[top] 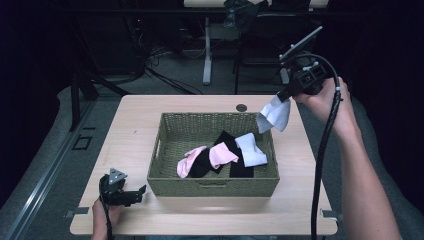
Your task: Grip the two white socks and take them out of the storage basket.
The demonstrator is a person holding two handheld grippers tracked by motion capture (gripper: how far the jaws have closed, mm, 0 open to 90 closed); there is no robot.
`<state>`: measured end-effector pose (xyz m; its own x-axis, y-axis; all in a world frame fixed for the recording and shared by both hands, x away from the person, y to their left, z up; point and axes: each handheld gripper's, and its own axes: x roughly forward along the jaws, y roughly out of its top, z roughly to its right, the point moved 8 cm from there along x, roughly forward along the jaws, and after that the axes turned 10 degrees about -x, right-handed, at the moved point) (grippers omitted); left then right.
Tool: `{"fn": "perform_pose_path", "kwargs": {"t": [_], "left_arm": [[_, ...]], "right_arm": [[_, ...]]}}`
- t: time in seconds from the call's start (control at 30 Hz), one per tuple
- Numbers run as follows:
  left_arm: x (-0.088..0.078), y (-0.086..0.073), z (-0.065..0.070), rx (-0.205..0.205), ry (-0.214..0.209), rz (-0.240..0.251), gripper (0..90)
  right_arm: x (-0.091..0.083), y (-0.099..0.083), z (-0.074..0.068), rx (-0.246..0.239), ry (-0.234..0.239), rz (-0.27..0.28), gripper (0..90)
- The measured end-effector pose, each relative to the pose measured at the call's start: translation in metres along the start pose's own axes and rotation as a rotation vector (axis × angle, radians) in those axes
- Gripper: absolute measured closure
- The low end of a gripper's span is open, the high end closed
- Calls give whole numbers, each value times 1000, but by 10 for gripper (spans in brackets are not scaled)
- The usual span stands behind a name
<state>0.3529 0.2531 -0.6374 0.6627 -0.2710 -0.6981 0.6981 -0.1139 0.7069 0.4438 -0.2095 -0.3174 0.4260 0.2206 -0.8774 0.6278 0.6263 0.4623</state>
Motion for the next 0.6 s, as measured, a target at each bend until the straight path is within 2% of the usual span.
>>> {"fn": "perform_pose_path", "kwargs": {"t": [0.2,0.4,0.5,0.53,0.57,0.6], "left_arm": [[0,0,0,-4,0,0,1],[0,0,0,1,1,-4,1],[1,0,1,-1,-2,-4,1],[1,0,1,-1,0,-5,1],[1,0,1,0,1,-4,1],[1,0,1,1,1,-3,1]], "right_arm": [[-6,-20,18,50,-31,-5,869],[-4,-38,31,85,-53,-12,867],[3,-50,37,103,-53,-30,867],[12,-60,43,110,-57,-41,867],[12,-60,43,110,-57,-41,867],[20,-68,46,131,-54,-48,868]]}}
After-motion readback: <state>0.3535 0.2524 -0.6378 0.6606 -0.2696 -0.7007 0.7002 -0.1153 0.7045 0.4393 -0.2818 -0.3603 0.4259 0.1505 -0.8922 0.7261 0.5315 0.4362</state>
